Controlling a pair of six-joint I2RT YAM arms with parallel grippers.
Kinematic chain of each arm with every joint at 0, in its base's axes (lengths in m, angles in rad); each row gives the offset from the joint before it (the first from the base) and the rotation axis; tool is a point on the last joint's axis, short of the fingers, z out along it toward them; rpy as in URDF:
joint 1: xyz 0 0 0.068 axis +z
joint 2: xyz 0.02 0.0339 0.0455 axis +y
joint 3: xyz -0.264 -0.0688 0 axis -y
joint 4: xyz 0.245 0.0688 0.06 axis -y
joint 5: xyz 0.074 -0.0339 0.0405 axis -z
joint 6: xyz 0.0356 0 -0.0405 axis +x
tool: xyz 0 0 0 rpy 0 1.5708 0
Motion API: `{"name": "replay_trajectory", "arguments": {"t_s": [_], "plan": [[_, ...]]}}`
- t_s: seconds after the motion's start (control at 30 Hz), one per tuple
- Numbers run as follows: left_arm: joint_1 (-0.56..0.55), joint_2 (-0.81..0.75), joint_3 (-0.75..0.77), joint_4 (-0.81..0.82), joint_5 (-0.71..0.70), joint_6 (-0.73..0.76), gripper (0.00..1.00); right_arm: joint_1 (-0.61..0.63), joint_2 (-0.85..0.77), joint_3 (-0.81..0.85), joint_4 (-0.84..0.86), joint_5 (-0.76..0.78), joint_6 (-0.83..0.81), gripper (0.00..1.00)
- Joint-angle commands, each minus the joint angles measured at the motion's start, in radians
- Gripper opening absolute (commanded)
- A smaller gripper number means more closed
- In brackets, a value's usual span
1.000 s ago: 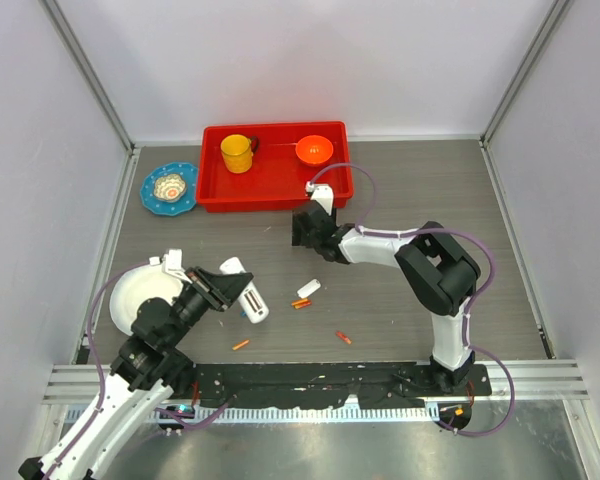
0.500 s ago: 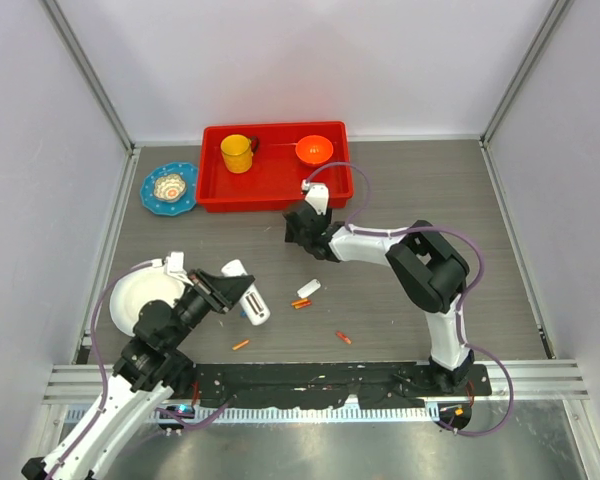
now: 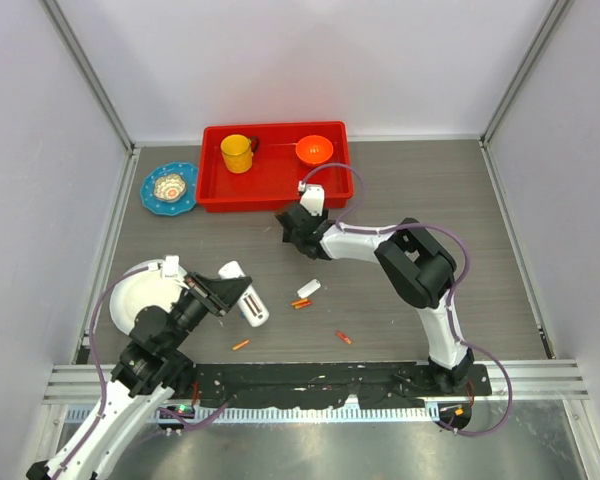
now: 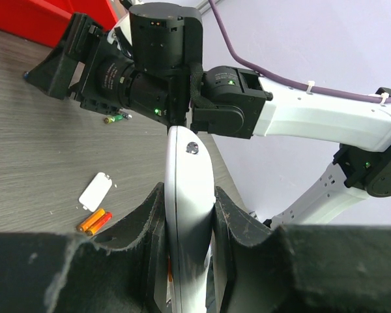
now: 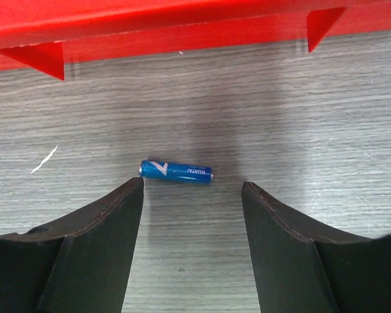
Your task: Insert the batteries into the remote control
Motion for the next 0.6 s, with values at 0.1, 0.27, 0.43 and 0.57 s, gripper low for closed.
{"name": "replay_trajectory", "arguments": {"t_s": [0.1, 0.27, 0.43, 0.57], "plan": [[0.007, -0.017, -0.005, 0.009, -0.002, -0.006, 0.00, 0.011, 0.037, 0.074, -0.026, 0.062, 0.029, 0.66], [0.007, -0.026, -0.008, 0.002, -0.001, -0.010, 0.00, 0.021, 0.049, 0.091, -0.032, 0.066, 0.016, 0.65], [0.007, -0.026, -0.011, -0.008, -0.001, -0.013, 0.00, 0.024, 0.066, 0.117, -0.052, 0.071, 0.006, 0.65], [0.007, -0.066, -0.013, -0.019, -0.002, -0.017, 0.00, 0.028, 0.076, 0.126, -0.057, 0.071, -0.007, 0.64]]}}
